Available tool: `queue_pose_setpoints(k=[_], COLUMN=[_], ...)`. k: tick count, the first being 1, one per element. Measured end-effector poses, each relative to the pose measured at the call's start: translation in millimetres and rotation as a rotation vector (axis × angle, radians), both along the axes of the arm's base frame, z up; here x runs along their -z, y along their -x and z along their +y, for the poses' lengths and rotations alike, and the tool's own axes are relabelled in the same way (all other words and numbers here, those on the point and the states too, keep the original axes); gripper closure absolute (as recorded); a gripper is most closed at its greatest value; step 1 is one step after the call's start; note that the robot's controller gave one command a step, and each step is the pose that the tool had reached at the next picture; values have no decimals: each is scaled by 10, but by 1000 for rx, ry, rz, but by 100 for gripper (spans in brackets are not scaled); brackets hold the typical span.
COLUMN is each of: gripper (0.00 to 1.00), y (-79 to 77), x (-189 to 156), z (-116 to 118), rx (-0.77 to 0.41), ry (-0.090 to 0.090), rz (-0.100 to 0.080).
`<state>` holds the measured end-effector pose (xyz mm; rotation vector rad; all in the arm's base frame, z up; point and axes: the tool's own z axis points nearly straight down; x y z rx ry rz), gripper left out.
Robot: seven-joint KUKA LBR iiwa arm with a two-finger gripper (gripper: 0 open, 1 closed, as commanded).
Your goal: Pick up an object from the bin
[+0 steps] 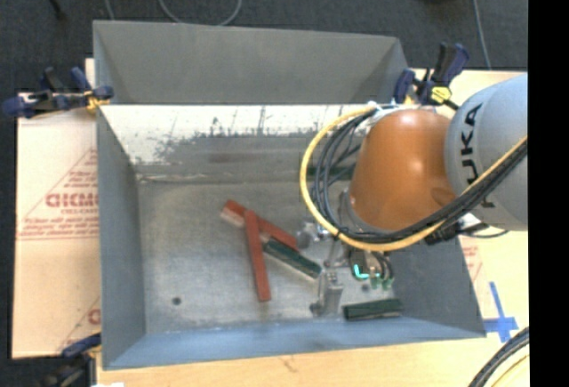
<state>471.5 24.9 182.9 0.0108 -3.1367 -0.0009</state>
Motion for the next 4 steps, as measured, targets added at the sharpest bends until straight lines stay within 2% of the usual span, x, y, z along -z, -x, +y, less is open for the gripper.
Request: queue_pose_setpoints(k=[1,2,3,4], gripper=[0,100,100,100], y=[-424,-462,-682,-729], x=[1136,1077,471,-271], z=[-144,-147,-57,-76], rx=[255,256,236,144], ry=[0,-2,-1,1], rz=[-11,-24,-15,-15])
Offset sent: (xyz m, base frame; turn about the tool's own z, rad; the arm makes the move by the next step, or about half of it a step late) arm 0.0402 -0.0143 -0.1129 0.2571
